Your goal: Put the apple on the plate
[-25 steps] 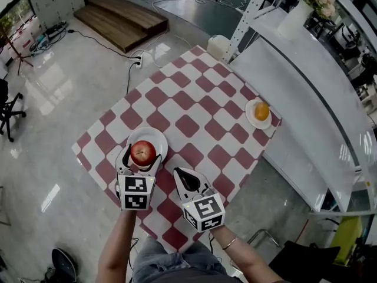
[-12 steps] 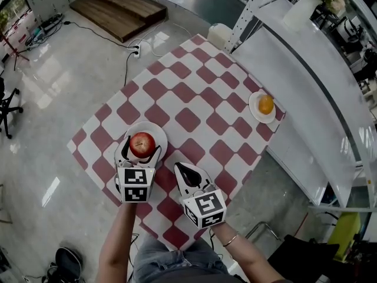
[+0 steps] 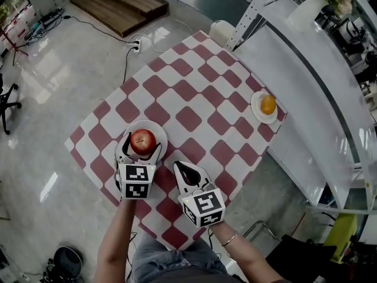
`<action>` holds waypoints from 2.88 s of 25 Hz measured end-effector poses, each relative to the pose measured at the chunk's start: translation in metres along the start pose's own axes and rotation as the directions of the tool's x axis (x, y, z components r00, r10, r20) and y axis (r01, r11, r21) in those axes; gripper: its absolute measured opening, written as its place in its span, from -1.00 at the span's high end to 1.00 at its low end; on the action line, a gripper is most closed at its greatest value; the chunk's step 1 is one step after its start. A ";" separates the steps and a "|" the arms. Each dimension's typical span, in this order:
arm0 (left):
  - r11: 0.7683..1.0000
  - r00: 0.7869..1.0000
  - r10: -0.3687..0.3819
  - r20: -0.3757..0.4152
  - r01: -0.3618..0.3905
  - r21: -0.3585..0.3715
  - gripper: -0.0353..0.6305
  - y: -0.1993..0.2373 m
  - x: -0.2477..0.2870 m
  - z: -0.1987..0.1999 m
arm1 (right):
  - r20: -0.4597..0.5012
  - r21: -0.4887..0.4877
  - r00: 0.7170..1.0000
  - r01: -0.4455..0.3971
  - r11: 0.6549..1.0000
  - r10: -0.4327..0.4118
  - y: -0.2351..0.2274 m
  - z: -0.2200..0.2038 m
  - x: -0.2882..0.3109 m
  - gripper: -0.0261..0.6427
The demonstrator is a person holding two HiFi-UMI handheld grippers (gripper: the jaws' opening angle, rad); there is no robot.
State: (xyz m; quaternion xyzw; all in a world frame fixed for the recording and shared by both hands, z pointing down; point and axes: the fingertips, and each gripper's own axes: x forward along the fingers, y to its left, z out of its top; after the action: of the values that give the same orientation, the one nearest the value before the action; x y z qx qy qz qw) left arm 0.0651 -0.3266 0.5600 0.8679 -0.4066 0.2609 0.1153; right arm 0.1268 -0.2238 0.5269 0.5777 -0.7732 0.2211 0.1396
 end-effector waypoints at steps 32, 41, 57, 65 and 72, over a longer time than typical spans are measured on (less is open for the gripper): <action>0.999 1.000 -0.003 -0.006 0.003 0.042 -0.34 -0.006 0.012 -0.008 | -0.022 0.011 1.000 0.003 1.000 -0.002 0.000 -0.006 0.000 0.89; 1.000 1.000 -0.014 0.012 0.014 0.016 -0.34 -0.006 0.008 -0.007 | -0.014 0.008 1.000 0.012 1.000 -0.011 -0.001 -0.003 -0.003 0.89; 0.996 0.995 -0.030 0.096 0.038 -0.075 -0.34 -0.009 -0.035 0.017 | 0.019 -0.001 0.999 0.038 0.999 -0.038 0.011 0.002 -0.032 0.89; 0.993 0.988 -0.050 0.146 0.065 -0.097 -0.33 -0.016 -0.065 0.024 | 0.046 -0.006 0.997 0.062 0.998 -0.062 0.020 0.003 -0.051 0.89; 0.986 0.974 -0.086 0.210 0.114 -0.122 -0.33 -0.020 -0.099 0.032 | 0.075 -0.016 0.994 0.085 0.996 -0.083 0.034 0.006 -0.068 0.89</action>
State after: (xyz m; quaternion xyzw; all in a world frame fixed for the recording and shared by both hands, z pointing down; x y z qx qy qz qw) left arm 0.0393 -0.2632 0.4795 0.8999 -0.3884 0.1366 0.1437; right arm 0.1148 -0.1618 0.4833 0.6163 -0.7550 0.1859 0.1253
